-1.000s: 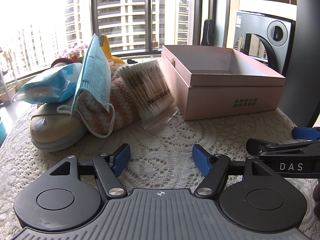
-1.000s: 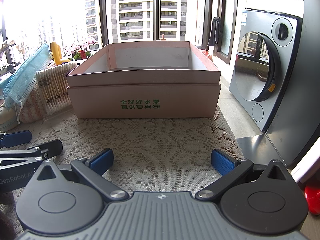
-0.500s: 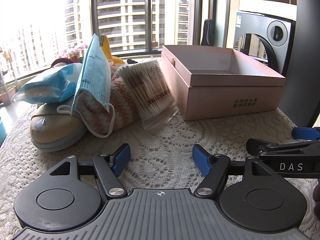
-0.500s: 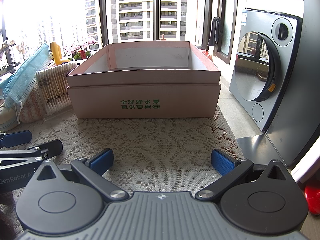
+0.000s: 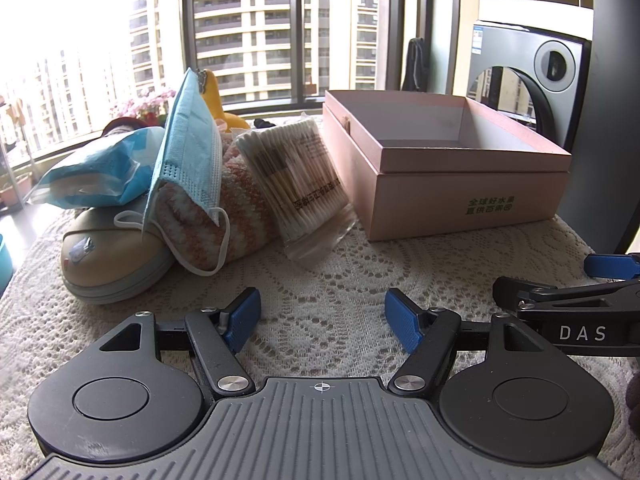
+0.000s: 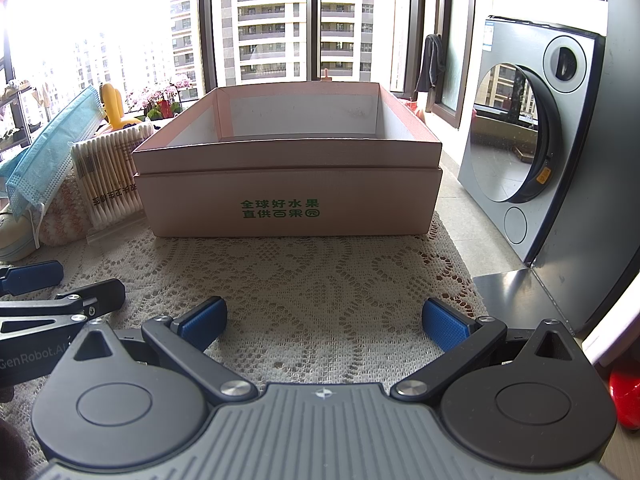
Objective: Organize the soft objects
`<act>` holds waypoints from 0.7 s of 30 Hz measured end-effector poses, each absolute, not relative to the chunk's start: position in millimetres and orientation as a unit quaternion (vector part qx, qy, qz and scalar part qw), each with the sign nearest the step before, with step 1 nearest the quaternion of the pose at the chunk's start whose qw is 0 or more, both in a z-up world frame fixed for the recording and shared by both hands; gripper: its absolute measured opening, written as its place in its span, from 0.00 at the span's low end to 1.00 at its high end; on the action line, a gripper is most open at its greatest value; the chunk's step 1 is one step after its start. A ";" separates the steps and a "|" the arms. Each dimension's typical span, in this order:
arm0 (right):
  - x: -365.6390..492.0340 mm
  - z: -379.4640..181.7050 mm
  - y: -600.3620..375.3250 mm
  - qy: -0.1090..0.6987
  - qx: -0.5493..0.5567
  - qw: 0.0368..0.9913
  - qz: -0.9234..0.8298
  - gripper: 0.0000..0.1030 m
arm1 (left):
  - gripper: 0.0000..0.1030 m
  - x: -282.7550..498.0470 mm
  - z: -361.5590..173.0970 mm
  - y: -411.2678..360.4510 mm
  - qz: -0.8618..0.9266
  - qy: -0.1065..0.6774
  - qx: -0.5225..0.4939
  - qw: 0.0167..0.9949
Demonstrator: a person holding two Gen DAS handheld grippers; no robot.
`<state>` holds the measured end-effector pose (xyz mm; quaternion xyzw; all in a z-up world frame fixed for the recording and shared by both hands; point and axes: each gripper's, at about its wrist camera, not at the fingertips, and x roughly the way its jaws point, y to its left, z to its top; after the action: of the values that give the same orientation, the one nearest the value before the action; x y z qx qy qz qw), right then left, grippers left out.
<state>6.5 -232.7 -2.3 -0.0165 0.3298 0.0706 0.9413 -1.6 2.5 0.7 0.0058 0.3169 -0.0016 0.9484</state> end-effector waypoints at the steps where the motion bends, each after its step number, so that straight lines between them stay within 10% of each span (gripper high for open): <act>1: 6.5 -2.2 -232.8 0.330 -0.016 0.941 0.071 1.00 | 0.73 -1.3 0.6 2.2 -0.002 0.317 0.006 0.948; 21: 19.0 5.6 -234.9 0.374 -0.034 0.921 0.103 1.00 | 0.71 -1.6 0.6 1.7 -0.010 0.315 0.000 0.949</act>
<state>19.0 -234.9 5.6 -0.0339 0.3744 0.1029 0.9209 -1.6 1.7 0.6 0.0005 0.3155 -0.0101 0.9489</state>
